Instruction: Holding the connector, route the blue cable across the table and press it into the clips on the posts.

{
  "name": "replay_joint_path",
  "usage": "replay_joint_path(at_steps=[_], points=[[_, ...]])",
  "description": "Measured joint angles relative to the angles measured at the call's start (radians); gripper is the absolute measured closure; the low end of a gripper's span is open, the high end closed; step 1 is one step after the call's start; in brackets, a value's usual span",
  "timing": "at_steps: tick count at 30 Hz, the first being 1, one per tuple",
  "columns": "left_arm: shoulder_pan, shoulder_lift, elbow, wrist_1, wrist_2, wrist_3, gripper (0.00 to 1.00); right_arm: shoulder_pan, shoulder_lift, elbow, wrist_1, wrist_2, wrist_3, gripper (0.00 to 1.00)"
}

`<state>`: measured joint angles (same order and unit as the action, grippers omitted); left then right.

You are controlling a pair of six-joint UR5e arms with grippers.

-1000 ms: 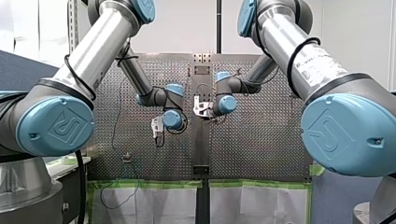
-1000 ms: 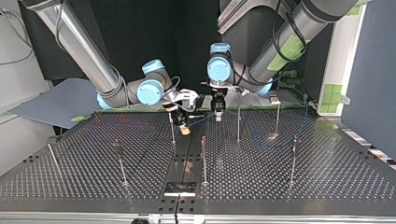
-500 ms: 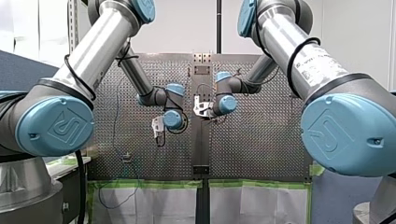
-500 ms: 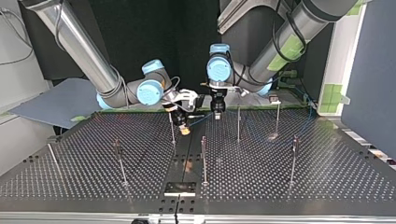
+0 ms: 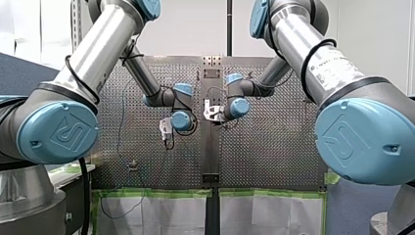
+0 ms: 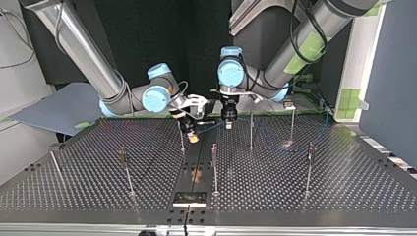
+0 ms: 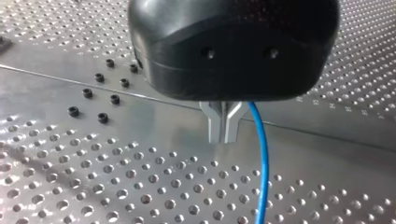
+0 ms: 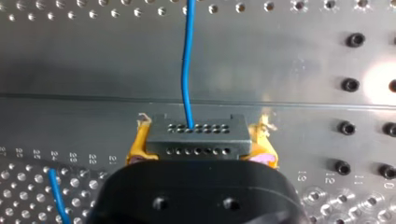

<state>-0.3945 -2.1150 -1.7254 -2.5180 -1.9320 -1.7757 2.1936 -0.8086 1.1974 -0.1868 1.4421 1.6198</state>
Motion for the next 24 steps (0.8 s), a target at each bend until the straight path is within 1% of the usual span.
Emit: replay_joint_path(at_steps=[1, 2, 4, 5, 6, 8, 9, 11, 12, 13, 24], points=[[0.0, 0.001, 0.0, -0.001, 0.0, -0.001, 0.74, -0.001, 0.0, 0.0, 0.0, 0.0, 0.0, 1.0], [0.0, 0.001, 0.0, -0.004, 0.0, -0.004, 0.65, -0.001, -0.001, 0.0, 0.0, 0.0, 0.0, 1.0], [0.0, 0.001, 0.0, -0.007, -0.003, -0.006, 0.65, -0.002, -0.001, 0.0, 0.001, 0.0, 0.001, 1.0], [0.0, 0.001, 0.0, -0.008, -0.006, -0.007, 0.68, -0.002, -0.002, 0.0, 0.001, 0.0, 0.001, 1.0], [0.0, 0.001, 0.0, -0.009, -0.011, -0.007, 0.68, -0.002, -0.002, 0.0, 0.001, 0.0, 0.001, 1.0], [-0.001, 0.001, 0.0, -0.01, -0.025, -0.009, 0.76, -0.002, -0.002, -0.001, 0.001, 0.0, 0.001, 1.0], [-0.001, 0.001, 0.0, -0.01, -0.032, -0.009, 0.76, -0.002, -0.003, -0.001, 0.001, 0.0, 0.002, 1.0], [-0.002, 0.001, 0.0, -0.01, -0.045, -0.009, 0.92, -0.002, -0.003, -0.001, 0.001, 0.0, 0.002, 1.0], [-0.003, 0.001, 0.0, -0.01, -0.049, -0.008, 0.92, -0.002, -0.003, 0.0, 0.001, 0.0, 0.002, 1.0], [-0.003, 0.001, 0.0, -0.01, -0.052, -0.007, 1.0, -0.002, -0.003, -0.001, 0.001, 0.0, 0.002, 1.0], [-0.01, 0.004, 0.0, -0.006, -0.058, -0.003, 1.0, -0.004, -0.009, -0.001, 0.002, 0.0, 0.002, 1.0]])
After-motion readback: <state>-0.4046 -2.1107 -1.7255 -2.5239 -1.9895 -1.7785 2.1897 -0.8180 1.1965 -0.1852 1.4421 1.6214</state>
